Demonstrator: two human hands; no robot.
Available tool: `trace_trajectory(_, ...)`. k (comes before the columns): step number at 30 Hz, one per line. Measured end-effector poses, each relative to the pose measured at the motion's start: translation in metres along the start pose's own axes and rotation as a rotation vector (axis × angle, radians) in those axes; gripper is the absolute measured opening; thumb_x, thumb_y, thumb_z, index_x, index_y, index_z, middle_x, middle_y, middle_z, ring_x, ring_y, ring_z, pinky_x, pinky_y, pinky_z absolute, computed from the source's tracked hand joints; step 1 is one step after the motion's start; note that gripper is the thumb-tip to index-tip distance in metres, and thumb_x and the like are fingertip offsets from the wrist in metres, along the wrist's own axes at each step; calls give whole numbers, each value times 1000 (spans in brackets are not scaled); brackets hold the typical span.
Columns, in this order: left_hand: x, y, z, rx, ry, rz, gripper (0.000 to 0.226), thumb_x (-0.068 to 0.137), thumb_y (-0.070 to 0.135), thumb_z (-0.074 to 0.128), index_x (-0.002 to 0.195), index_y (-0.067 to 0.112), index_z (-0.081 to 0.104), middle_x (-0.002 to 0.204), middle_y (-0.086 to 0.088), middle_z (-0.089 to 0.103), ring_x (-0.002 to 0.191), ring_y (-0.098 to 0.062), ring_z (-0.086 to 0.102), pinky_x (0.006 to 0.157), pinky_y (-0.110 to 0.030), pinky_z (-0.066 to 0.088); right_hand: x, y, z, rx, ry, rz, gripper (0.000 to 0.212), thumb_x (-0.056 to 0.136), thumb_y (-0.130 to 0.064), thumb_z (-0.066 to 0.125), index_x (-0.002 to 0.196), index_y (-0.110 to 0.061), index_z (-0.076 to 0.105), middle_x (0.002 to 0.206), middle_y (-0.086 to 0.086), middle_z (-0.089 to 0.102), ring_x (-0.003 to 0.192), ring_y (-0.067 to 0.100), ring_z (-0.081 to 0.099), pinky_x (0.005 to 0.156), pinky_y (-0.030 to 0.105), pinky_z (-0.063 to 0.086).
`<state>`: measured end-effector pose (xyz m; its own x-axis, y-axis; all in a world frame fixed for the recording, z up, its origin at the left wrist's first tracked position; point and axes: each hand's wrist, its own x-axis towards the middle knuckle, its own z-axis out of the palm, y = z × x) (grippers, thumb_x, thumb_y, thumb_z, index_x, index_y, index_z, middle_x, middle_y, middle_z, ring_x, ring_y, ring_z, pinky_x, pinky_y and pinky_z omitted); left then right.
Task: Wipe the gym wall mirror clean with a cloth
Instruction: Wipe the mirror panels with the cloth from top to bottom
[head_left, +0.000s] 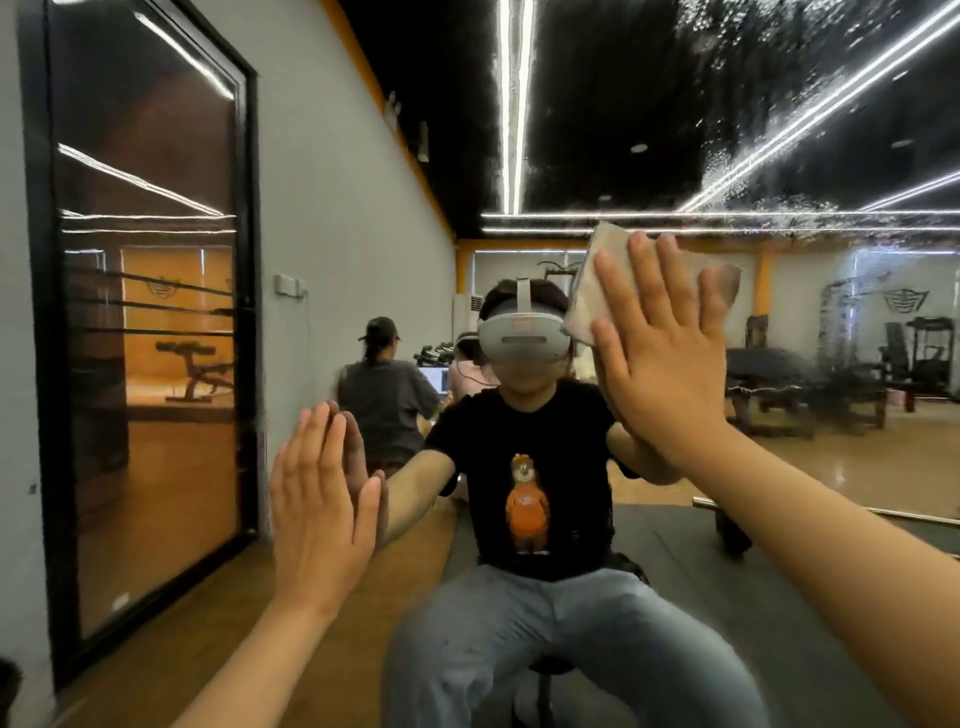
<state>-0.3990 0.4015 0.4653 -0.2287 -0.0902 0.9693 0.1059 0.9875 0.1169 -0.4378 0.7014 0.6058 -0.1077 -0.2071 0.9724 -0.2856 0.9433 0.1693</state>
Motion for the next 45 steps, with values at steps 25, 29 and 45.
trace_trajectory(25,-64,-106,-10,-3,-15,-319,71,100,38,26,157,3,3,166,-13,-1,154,-22,-3,124,-49,7,-70,-147,38,-26,-142,-339,58,104,-40,28,158,-21,20,165,7,14,153,28,10,123,51,4)
trace_trajectory(29,-67,-113,-6,28,-41,-297,71,101,41,23,157,4,1,166,-10,-3,154,-22,-3,125,-45,4,-28,-212,48,22,-154,-415,61,104,-41,31,159,-22,15,166,6,8,153,27,4,123,50,-4)
trace_trajectory(45,-69,-125,-39,-270,-69,-315,62,100,43,25,157,19,21,165,10,15,151,-4,11,117,-31,23,-158,-296,79,102,-407,-721,70,104,-42,22,156,-15,-16,156,9,-34,144,28,-35,116,51,-21)
